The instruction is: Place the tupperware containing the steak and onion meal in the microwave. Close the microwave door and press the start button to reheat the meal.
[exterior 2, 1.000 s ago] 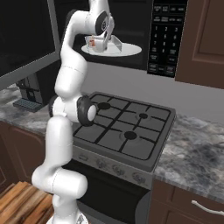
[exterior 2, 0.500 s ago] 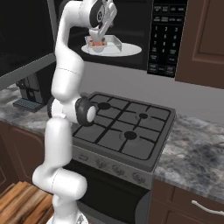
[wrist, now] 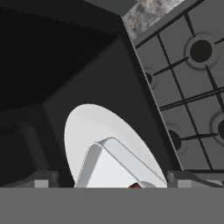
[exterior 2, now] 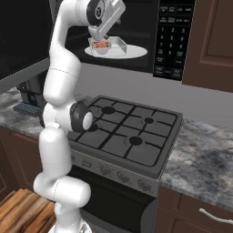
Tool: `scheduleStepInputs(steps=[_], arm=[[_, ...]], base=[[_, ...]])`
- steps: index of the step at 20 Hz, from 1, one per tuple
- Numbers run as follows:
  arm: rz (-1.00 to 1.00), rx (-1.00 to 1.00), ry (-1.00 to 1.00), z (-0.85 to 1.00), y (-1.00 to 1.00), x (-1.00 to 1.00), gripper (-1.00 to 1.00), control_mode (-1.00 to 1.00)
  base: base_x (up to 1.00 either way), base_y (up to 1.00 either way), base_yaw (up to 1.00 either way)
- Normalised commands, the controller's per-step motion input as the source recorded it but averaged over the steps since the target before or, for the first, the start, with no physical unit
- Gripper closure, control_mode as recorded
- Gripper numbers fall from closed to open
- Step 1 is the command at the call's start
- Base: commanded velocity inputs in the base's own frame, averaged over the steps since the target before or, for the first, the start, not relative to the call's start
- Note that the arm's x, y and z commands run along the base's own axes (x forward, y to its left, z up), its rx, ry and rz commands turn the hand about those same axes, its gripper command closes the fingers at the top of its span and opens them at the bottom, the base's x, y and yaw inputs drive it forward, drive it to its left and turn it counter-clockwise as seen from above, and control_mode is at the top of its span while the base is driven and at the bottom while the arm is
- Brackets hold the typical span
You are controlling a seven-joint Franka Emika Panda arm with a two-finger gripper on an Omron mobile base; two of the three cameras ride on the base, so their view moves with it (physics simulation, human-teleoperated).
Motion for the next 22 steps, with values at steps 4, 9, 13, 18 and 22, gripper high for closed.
scheduleStepInputs(steps=[4, 9, 13, 18, 22], arm=[[-0.19, -0.02, -0.39, -1.0, -0.1, -0.06, -1.0, -1.0], [-0.16, -0.04, -0.36, -1.0, -0.05, -0.1, -1.0, -1.0], [-0.03, 0.0, -0.49, -0.93, -0.03, -0.77, -1.0, -1.0], [0.0, 0.0, -0.21, -0.04, 0.09, -1.0, -1.0, -1.0], [0.01, -0.01, -0.02, 0.18, 0.21, -1.0, -1.0, -1.0]], base=[[0.0, 0.0, 0.0], [0.0, 0.0, 0.0], [0.0, 0.0, 0.0], [0.0, 0.0, 0.0], [0.0, 0.0, 0.0]])
